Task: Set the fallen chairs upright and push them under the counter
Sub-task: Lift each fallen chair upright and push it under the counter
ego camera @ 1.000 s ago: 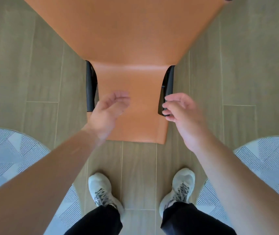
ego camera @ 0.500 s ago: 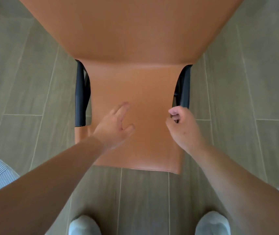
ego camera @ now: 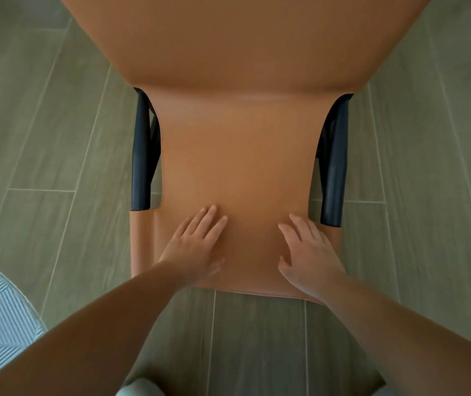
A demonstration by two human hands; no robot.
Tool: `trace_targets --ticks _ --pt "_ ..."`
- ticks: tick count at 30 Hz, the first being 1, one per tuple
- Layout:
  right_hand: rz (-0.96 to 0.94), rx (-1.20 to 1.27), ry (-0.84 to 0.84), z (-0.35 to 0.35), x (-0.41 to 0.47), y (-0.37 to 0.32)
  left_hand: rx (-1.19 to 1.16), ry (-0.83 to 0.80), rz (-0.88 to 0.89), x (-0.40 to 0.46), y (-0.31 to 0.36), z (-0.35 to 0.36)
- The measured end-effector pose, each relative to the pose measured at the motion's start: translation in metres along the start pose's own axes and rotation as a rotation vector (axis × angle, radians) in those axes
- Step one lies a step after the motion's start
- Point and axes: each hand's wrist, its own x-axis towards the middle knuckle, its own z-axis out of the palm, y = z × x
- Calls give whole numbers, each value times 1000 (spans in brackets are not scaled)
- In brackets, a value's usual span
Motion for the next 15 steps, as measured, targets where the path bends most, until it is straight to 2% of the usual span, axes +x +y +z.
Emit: trace_targets --ticks 8,15 --pt "-70 -238 -74 25 2 -5 252 -154 227 -11 -11 35" --pt "-141 -306 -133 42 -1 -19 346 -221 152 -23 0 38"
